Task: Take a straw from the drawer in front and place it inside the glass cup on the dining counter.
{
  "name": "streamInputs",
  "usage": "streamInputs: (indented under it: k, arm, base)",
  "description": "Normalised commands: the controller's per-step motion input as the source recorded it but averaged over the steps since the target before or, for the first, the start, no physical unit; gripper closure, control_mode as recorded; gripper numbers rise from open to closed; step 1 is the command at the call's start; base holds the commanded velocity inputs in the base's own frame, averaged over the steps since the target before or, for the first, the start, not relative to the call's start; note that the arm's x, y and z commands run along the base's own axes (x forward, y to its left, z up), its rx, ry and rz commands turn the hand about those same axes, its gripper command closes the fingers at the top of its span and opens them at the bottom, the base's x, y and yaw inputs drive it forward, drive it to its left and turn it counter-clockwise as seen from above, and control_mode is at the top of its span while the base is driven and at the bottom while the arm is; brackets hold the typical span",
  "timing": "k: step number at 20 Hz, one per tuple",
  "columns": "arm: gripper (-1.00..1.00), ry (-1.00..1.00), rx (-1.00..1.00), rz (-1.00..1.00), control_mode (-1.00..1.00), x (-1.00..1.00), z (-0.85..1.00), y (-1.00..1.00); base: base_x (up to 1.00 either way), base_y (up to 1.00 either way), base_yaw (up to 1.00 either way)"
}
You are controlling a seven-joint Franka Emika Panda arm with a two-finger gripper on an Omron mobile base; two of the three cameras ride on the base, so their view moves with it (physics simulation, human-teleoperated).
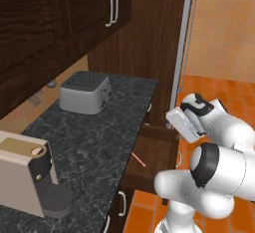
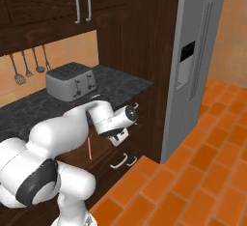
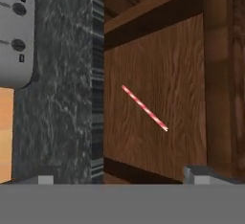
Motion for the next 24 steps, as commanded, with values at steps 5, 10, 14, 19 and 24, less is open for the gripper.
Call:
streamInputs:
  k: [5,10,14,19,24]
  arm:
    - [-1.00,0.18,-0.03,0.00,-1.00,0.45,-0.46,0.08]
    - [-1.00,0.11,-0.03,0.00,-1.00,0.38,-0.62,0.01]
    - [-1.00,0.01,-0.05,0.00,-1.00,0.28,-0.51,0.00]
    - [-1.00,0.00,-0.08,0.00,-1.00,0.16,-0.55,0.01]
    - [-1.00,0.00,-0.07,0.02,-1.00,0.09,-0.51,0.00]
  base:
    - [0.00,0.00,0.00]
    - [0.00,0.00,0.00]
    - [0.00,0.00,0.00]
    - [0.00,0.00,0.00]
    - [0.00,0.00,0.00]
